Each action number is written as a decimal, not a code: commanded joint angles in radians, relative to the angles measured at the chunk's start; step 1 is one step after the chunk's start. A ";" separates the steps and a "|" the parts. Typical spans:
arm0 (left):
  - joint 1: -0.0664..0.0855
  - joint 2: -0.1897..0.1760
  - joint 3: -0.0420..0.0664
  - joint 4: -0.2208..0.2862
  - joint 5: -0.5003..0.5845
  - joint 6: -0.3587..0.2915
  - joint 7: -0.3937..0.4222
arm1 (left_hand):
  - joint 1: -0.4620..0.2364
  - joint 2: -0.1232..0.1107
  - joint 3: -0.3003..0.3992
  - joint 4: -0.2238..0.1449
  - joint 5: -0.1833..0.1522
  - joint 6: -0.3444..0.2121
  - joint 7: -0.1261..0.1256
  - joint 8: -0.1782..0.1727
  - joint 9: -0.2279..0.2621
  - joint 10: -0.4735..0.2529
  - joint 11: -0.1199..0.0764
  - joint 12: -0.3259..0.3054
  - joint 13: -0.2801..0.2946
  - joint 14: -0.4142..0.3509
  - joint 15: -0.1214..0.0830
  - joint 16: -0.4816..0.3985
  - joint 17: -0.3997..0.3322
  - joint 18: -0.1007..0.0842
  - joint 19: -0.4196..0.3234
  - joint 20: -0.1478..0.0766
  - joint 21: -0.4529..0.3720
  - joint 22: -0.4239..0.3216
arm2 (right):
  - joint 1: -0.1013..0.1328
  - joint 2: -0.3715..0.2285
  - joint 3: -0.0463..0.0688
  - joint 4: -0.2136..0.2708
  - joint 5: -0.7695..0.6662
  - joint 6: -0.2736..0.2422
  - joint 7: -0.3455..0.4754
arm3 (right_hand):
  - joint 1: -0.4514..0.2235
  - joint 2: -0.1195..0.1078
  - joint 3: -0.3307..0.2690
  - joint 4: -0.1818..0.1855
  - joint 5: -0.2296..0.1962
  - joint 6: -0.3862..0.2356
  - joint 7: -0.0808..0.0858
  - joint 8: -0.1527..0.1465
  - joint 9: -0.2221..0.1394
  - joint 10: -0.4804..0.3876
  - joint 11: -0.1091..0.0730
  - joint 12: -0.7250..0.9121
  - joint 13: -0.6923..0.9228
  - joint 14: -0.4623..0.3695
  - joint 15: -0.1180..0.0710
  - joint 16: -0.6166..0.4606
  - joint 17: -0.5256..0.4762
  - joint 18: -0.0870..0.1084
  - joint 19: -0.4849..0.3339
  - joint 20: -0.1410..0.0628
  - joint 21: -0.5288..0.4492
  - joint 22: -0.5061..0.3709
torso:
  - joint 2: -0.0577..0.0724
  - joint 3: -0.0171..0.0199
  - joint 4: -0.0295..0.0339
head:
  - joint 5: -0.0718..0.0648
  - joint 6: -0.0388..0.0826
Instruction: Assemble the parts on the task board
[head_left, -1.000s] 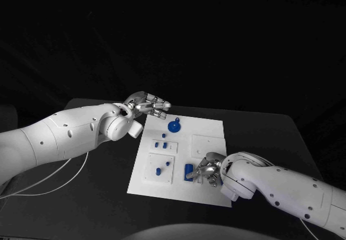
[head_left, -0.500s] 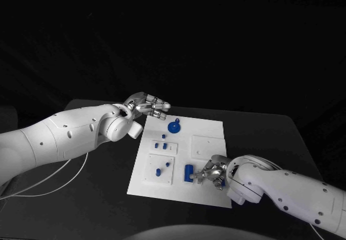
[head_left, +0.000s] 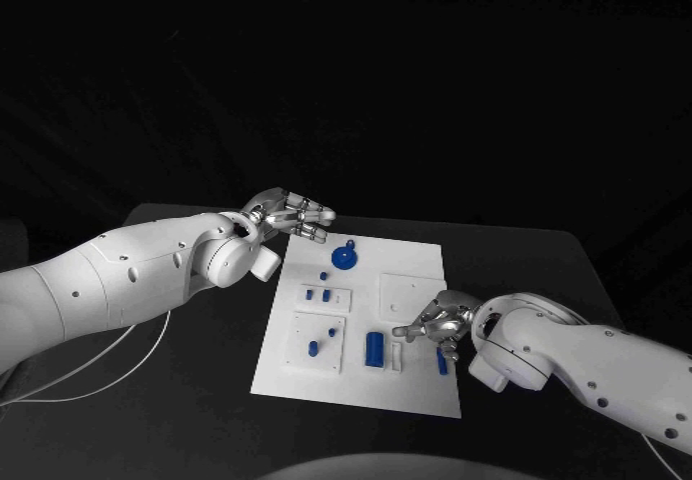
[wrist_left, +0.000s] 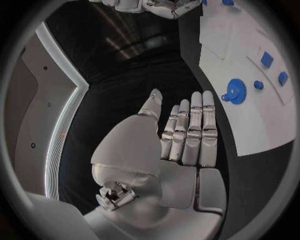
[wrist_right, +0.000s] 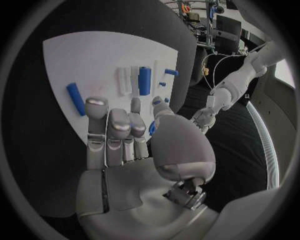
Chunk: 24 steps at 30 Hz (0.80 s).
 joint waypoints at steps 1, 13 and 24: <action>0.000 0.000 0.000 0.004 -0.001 0.012 0.008 | -0.010 0.000 0.001 0.003 0.001 -0.007 0.001 0.001 0.000 -0.005 0.001 0.000 0.000 -0.006 -0.002 -0.002 0.000 -0.005 -0.008 -0.003 -0.007 0.001 | -0.001 -0.025 0.011 -0.005 -0.005 0.080 0.042 | -0.012 -0.003 0.126 -0.065 -0.024 -0.003 0.004 -0.003 -0.081 0.000 0.010 0.001 0.001 -0.002 0.008 0.000 0.001 0.001 0.049 0.008 0.007 0.003 | 0.000 -0.0007 0.0003 | -0.010 0.002; 0.000 -0.025 0.001 0.021 -0.006 0.002 0.019 | -0.009 0.000 0.002 0.001 0.001 -0.007 0.001 0.001 0.000 -0.004 0.001 0.000 0.000 -0.006 -0.003 -0.002 0.000 -0.005 -0.007 -0.003 -0.006 0.002 | -0.002 -0.102 0.026 -0.023 -0.063 0.211 0.031 | -0.021 0.043 0.135 -0.198 0.008 0.000 0.022 -0.003 -0.344 0.001 0.024 -0.004 -0.011 -0.002 0.028 -0.004 -0.012 0.000 0.044 0.028 -0.012 0.012 | 0.001 0.0019 -0.0013 | -0.028 -0.005; 0.000 -0.036 0.000 0.035 -0.007 0.002 0.019 | -0.008 0.000 0.003 0.000 0.001 -0.006 0.001 0.001 0.000 -0.003 0.000 0.000 0.000 -0.005 -0.003 -0.002 0.001 -0.005 -0.007 -0.003 -0.006 0.002 | -0.017 -0.109 0.027 -0.009 -0.135 0.220 -0.041 | -0.035 -0.017 0.153 -0.099 0.026 0.027 0.009 -0.002 -0.281 0.004 0.014 -0.006 -0.011 -0.002 0.022 0.001 -0.011 -0.007 0.047 0.020 -0.014 0.020 | 0.000 -0.0021 0.0016 | -0.044 -0.010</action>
